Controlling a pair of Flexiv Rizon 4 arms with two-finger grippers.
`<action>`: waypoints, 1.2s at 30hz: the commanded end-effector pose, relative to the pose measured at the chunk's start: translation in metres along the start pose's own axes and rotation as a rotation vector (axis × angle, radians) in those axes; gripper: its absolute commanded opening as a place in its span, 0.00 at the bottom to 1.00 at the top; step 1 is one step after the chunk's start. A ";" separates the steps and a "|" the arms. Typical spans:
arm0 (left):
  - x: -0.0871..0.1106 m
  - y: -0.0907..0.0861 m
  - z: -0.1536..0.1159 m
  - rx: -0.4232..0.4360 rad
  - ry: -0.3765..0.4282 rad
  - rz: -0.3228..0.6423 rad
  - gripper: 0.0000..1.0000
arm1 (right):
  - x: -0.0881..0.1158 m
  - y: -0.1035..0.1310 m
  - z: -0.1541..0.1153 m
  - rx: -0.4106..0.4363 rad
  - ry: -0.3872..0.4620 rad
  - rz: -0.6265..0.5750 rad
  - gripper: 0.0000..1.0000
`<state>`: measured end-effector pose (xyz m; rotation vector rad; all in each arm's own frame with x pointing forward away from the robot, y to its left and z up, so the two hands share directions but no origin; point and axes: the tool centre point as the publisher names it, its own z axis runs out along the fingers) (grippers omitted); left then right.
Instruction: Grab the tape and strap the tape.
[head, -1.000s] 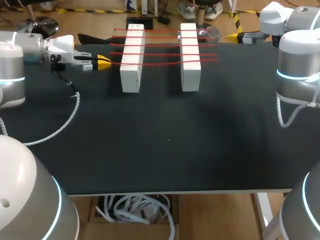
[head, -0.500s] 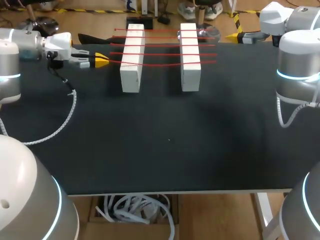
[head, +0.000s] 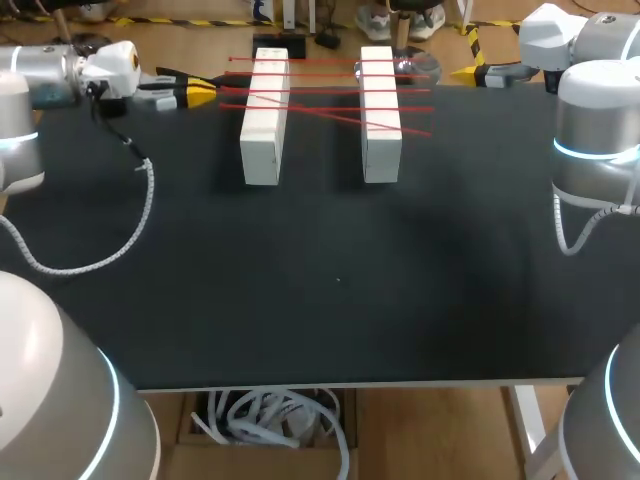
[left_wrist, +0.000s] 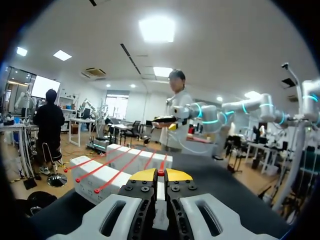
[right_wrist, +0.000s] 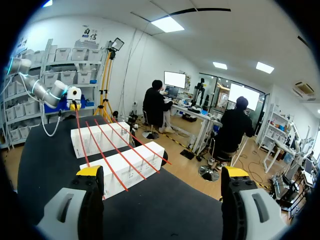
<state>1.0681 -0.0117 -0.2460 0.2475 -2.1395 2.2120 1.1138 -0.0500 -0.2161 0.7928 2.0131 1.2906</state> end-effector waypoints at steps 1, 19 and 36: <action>0.001 -0.008 0.005 0.046 -0.004 -0.004 0.00 | 0.000 0.000 0.000 0.000 0.000 0.000 1.00; 0.002 -0.064 0.024 0.287 0.017 -0.022 0.00 | 0.000 0.000 0.000 0.000 0.000 0.000 1.00; 0.005 -0.092 0.040 0.365 -0.009 -0.007 0.00 | 0.000 0.000 0.000 0.000 0.000 0.000 1.00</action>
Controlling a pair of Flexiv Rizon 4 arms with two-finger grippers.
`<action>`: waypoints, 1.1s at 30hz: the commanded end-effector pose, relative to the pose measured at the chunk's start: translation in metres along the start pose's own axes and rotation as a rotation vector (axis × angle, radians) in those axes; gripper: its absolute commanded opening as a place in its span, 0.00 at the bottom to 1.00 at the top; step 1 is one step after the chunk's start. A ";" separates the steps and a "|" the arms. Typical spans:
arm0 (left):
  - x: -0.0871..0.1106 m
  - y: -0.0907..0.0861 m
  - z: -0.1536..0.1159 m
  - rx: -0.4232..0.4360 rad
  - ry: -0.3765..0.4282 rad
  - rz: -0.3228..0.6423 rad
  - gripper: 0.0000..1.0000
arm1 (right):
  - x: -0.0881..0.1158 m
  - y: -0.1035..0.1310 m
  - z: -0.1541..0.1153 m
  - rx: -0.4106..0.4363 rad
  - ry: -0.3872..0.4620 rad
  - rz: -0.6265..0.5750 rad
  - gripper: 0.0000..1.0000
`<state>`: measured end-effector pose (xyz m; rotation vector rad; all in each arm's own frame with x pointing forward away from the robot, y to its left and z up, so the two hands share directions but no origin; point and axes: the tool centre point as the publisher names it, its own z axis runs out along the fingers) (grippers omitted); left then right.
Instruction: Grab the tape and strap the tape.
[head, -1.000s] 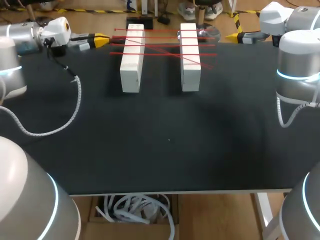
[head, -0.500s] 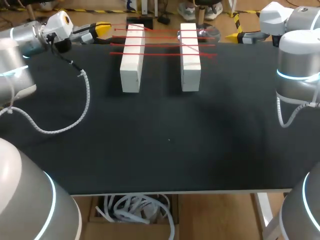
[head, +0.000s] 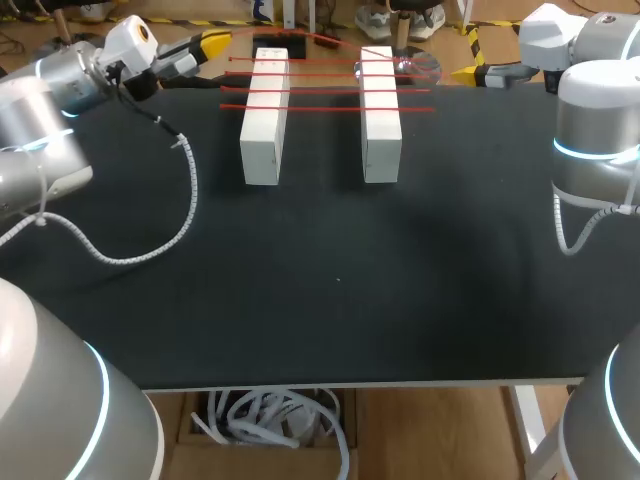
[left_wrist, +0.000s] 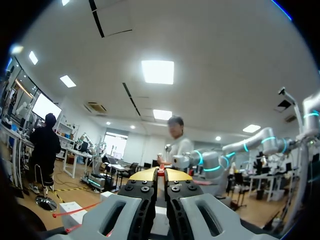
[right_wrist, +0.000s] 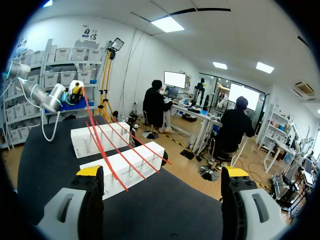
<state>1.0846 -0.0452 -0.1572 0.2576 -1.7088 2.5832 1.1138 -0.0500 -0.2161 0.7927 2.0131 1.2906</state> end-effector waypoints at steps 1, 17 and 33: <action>0.005 -0.002 0.003 -0.002 -0.017 0.002 0.00 | 0.000 0.000 0.000 0.000 0.000 0.000 1.00; 0.013 0.005 0.029 0.017 0.036 0.021 0.00 | 0.000 0.000 0.000 0.000 0.000 0.000 1.00; 0.021 0.002 0.080 0.026 0.086 0.087 0.00 | 0.000 0.000 0.000 0.000 0.000 0.000 1.00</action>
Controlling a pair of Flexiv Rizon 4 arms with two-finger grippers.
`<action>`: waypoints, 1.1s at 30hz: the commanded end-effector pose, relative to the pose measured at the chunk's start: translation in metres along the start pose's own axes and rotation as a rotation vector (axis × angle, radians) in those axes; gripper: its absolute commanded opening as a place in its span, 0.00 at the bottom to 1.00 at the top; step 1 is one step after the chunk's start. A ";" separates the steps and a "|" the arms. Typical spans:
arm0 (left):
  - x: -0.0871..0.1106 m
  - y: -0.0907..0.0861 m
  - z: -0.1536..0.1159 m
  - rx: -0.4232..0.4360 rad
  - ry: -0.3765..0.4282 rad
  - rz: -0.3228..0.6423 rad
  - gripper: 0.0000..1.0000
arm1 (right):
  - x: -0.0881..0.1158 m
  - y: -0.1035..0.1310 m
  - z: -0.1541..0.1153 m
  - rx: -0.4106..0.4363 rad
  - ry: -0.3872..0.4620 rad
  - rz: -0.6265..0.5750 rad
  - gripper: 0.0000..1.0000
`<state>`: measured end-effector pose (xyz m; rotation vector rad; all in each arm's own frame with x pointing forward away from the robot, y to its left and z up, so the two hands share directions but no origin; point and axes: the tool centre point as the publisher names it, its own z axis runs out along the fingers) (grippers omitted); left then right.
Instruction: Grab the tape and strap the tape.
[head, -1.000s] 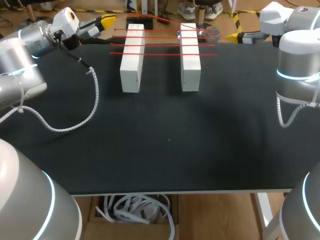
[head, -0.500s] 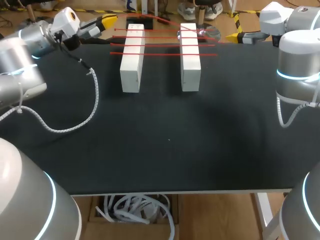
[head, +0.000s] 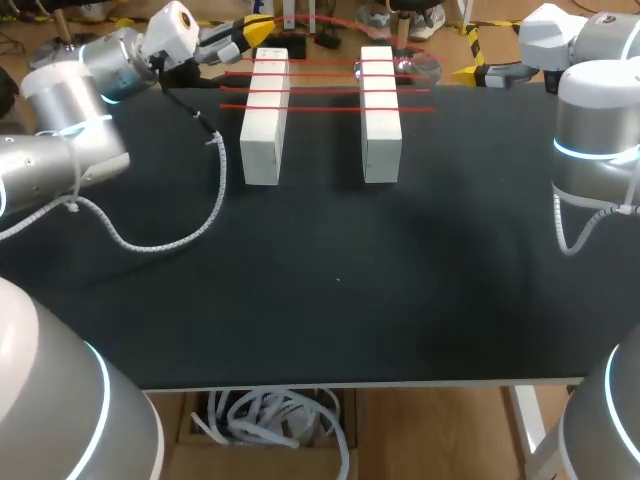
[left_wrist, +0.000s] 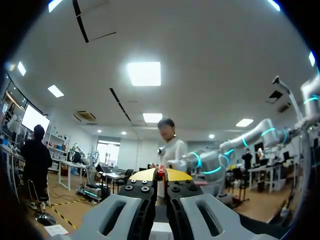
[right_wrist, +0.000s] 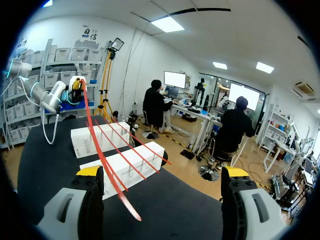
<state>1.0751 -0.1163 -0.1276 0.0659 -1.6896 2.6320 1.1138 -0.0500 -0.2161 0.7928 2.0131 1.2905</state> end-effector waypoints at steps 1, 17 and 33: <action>0.002 0.000 0.007 -0.001 -0.011 0.005 0.00 | 0.000 0.000 0.000 0.000 0.000 0.000 1.00; 0.001 0.003 0.021 0.079 -0.015 -0.018 0.00 | 0.000 0.000 0.000 0.000 0.000 0.000 1.00; 0.002 0.005 0.024 0.064 0.008 -0.021 0.00 | 0.000 0.000 0.000 0.000 0.000 0.000 1.00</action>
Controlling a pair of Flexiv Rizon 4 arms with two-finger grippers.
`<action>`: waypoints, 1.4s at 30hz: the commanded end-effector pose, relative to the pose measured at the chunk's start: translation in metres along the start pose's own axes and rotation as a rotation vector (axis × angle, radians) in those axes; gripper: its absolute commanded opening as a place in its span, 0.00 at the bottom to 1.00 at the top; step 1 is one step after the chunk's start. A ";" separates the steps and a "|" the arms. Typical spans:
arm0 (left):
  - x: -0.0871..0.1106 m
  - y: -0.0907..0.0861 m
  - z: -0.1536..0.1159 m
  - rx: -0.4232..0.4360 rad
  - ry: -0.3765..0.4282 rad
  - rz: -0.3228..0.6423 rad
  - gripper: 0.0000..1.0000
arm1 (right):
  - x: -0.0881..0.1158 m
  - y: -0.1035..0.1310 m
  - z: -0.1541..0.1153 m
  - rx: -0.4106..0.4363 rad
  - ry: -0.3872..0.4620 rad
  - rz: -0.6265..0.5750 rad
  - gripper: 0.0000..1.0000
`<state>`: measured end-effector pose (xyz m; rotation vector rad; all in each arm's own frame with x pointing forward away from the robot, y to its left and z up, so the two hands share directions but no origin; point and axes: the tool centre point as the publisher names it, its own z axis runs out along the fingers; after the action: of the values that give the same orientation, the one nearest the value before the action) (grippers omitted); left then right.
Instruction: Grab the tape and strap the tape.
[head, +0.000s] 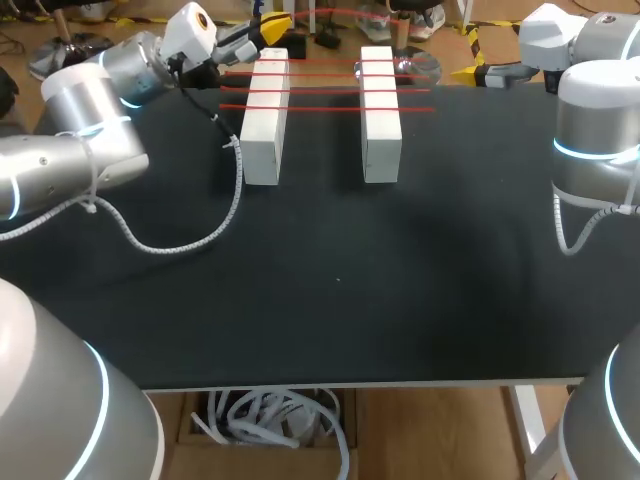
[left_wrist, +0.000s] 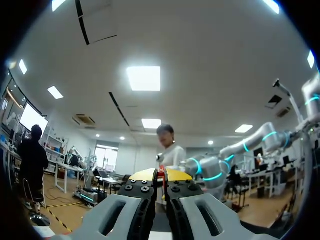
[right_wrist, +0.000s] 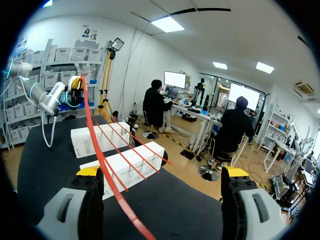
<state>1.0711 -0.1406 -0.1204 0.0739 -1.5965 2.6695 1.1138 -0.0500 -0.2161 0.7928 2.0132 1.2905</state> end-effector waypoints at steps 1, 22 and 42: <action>-0.003 0.002 -0.002 -0.001 -0.001 -0.004 0.00 | 0.000 0.000 0.000 0.000 0.000 0.000 1.00; -0.004 0.000 -0.005 -0.004 0.018 -0.005 0.00 | 0.000 0.000 0.000 0.000 0.000 0.000 1.00; -0.004 0.000 -0.005 -0.004 0.018 -0.005 0.00 | 0.038 0.011 -0.024 -0.060 -0.003 0.762 1.00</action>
<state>1.0730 -0.1362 -0.1222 0.0587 -1.5981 2.6563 1.0915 -0.0269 -0.2054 1.1119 1.9536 1.5099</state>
